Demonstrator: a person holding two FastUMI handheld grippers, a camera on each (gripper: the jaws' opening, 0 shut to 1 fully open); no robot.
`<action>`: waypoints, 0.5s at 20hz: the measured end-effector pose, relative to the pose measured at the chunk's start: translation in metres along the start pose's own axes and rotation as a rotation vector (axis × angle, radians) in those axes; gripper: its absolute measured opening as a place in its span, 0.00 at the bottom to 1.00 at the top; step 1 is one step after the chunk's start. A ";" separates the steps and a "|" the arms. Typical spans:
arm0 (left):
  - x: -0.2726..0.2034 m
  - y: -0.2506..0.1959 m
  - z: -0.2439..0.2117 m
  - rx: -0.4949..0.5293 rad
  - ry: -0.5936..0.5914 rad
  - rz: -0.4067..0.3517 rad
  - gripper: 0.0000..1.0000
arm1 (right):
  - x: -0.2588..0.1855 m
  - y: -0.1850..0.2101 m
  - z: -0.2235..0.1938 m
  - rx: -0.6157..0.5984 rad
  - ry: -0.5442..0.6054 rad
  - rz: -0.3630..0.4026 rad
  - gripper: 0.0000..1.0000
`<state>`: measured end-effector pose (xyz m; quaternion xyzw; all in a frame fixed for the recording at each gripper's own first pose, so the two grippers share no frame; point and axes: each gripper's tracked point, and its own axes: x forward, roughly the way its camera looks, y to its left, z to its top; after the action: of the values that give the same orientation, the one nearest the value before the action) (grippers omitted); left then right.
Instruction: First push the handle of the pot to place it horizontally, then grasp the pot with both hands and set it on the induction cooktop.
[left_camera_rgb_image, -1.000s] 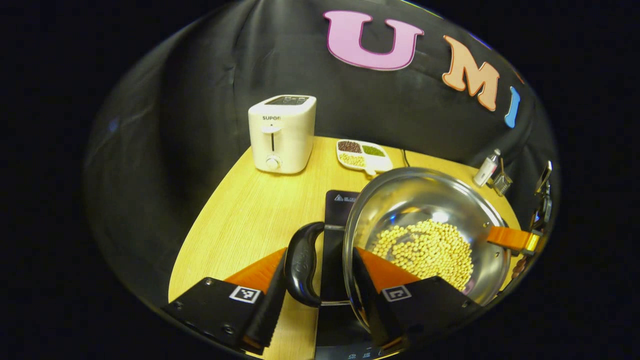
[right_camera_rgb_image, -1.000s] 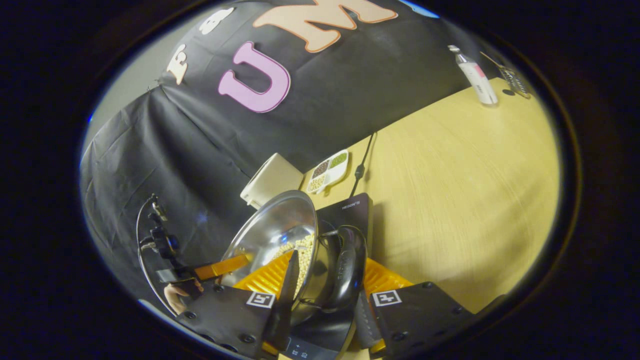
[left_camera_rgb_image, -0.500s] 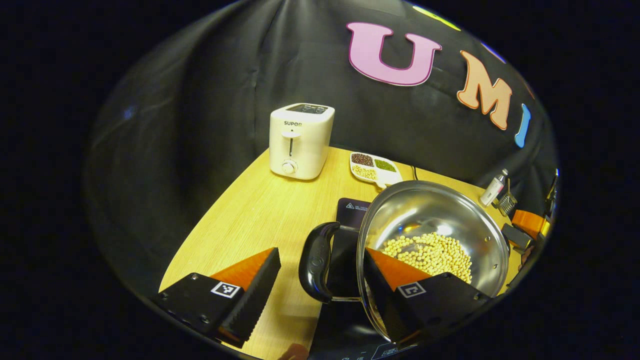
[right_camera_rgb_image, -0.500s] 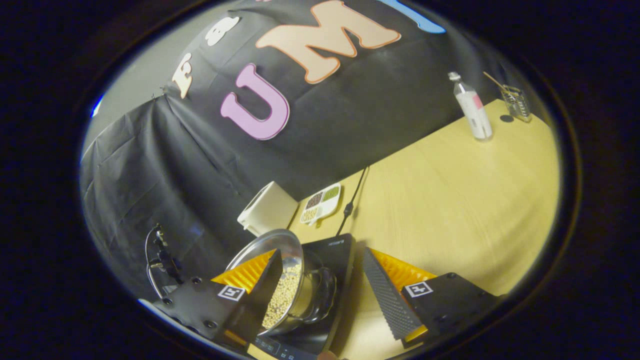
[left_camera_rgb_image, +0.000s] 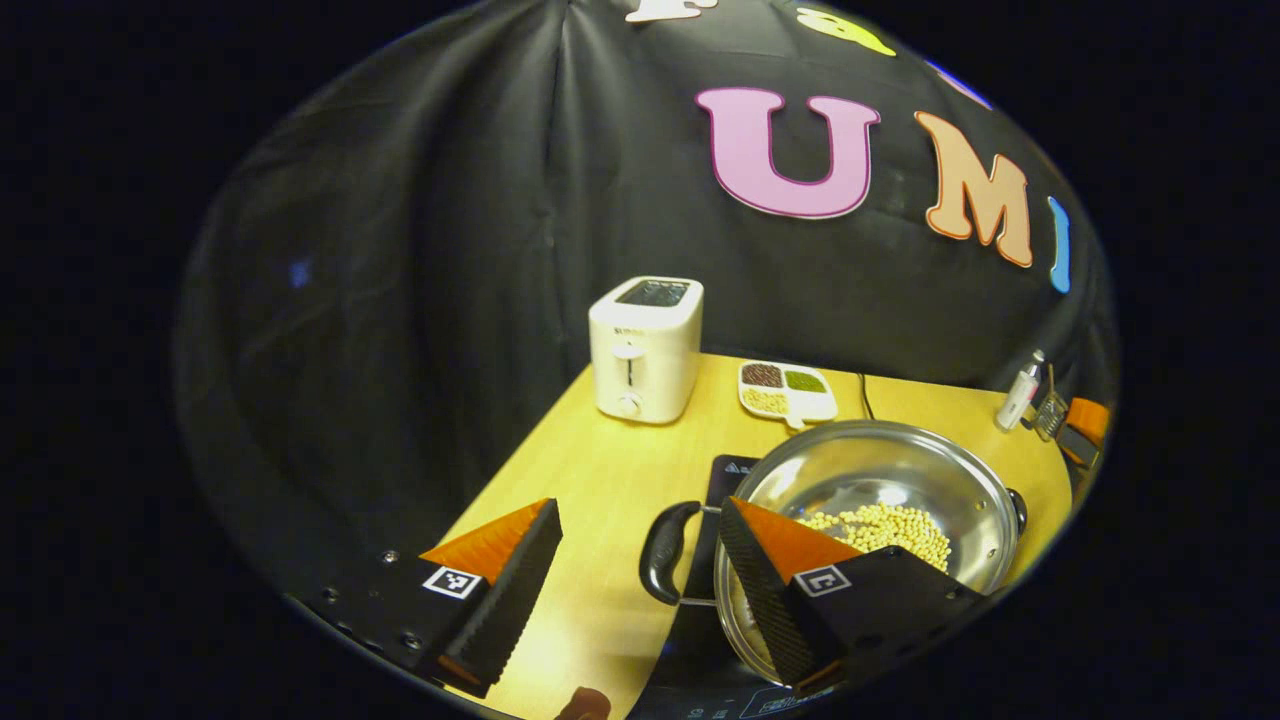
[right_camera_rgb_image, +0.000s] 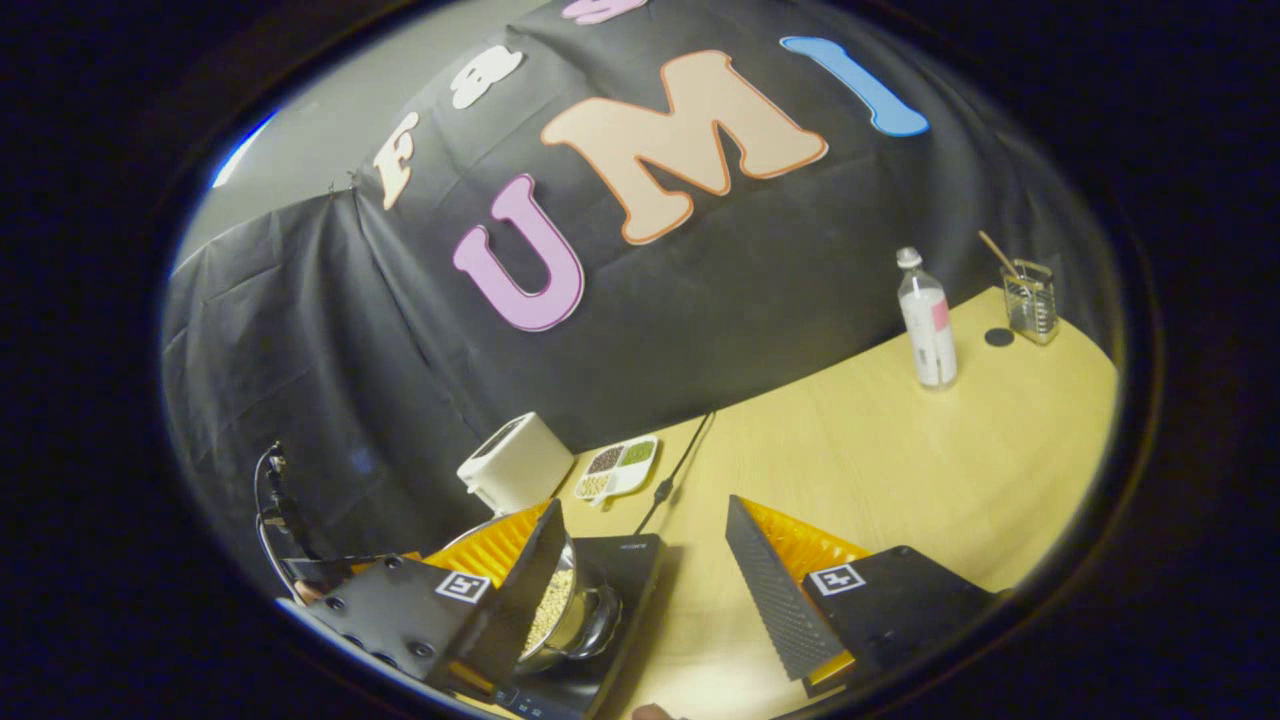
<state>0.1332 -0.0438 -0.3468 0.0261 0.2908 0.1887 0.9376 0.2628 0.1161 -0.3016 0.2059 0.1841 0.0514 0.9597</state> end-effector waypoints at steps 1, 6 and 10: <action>-0.007 0.004 0.015 0.003 -0.045 0.034 0.98 | -0.005 -0.005 0.015 -0.025 -0.027 -0.010 0.99; -0.060 -0.022 0.078 -0.018 -0.244 0.092 0.97 | -0.047 -0.034 0.085 -0.206 -0.184 -0.082 0.99; -0.098 -0.097 0.110 -0.055 -0.347 -0.019 0.97 | -0.080 -0.046 0.114 -0.276 -0.267 -0.101 0.92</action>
<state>0.1532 -0.1633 -0.2183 0.0299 0.1195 0.1803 0.9759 0.2325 0.0170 -0.1975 0.0681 0.0563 0.0000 0.9961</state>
